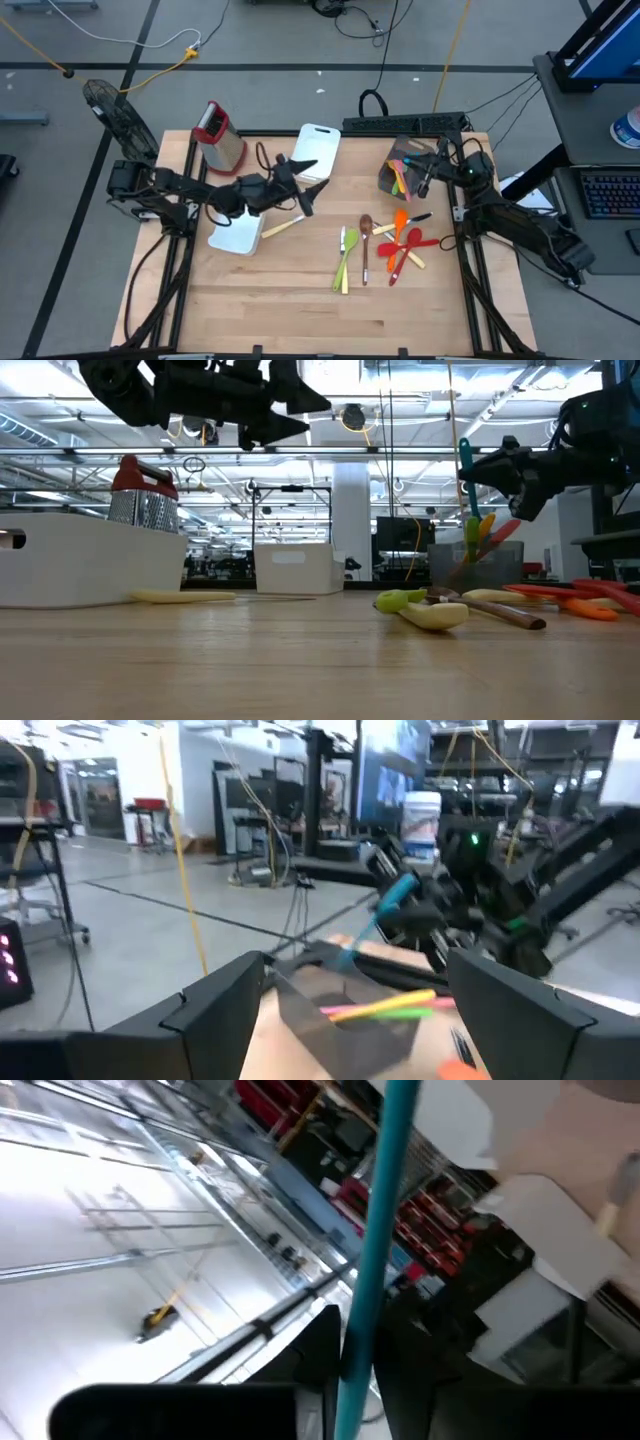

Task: Pick & Place Kitchen Items
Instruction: Put the blue spatula into the black bin

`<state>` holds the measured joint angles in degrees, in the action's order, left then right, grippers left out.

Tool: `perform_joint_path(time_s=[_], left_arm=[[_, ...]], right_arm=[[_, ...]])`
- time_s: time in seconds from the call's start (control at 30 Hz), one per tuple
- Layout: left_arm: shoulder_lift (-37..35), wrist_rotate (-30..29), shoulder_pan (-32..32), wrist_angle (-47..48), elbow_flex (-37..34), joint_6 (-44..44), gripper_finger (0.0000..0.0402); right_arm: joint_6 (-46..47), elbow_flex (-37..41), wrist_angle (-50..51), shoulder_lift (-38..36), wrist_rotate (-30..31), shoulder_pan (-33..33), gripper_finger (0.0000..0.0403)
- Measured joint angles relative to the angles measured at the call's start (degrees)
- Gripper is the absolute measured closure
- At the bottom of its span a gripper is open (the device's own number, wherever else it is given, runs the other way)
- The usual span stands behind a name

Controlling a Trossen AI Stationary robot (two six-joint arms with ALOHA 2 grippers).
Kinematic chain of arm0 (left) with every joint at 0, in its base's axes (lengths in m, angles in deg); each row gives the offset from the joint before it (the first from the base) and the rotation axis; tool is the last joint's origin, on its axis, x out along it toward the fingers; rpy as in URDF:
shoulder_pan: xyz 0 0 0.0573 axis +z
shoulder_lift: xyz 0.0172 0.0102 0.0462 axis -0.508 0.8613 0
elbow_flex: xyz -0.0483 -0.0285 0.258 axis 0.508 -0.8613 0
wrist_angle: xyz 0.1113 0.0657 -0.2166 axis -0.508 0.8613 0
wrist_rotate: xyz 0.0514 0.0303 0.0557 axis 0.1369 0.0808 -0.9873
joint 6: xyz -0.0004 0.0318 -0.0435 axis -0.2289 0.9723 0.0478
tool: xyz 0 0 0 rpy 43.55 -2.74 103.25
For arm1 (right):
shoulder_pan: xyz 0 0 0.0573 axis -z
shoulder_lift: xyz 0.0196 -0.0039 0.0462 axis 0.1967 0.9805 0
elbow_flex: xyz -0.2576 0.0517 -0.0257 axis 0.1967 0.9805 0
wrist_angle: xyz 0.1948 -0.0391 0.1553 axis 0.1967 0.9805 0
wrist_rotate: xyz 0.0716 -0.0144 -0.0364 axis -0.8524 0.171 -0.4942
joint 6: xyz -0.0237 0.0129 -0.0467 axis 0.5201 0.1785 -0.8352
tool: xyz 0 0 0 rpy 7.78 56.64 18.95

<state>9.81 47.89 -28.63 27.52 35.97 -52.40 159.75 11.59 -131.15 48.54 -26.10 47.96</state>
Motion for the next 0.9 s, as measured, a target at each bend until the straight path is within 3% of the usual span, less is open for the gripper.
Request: perform_joint_path(time_s=[0.1,0.27,0.43,0.57,0.9], left_arm=[[-1.3,-1.65,0.75,-0.05,0.0,0.07,0.0075],[-1.91,-2.52,1.71,0.48,0.0,-0.02,0.0077],[-1.9,-2.5,1.88,1.15,0.0,-0.27,0.0087],[-1.88,-2.5,1.88,1.14,0.0,-0.22,0.0088],[-1.88,-2.5,1.88,1.19,0.0,-0.37,0.0077]], right_arm=[[-0.15,0.0,0.05,1.2,-4.0,1.49,0.0347],[-4.75,0.0,0.04,4.53,-5.39,4.73,0.0345],[-11.32,0.0,0.02,8.03,-11.89,8.19,0.0344],[-15.19,0.0,0.02,9.83,-11.94,9.49,0.0338],[-18.28,0.0,-0.27,11.01,-15.06,9.76,0.0254]])
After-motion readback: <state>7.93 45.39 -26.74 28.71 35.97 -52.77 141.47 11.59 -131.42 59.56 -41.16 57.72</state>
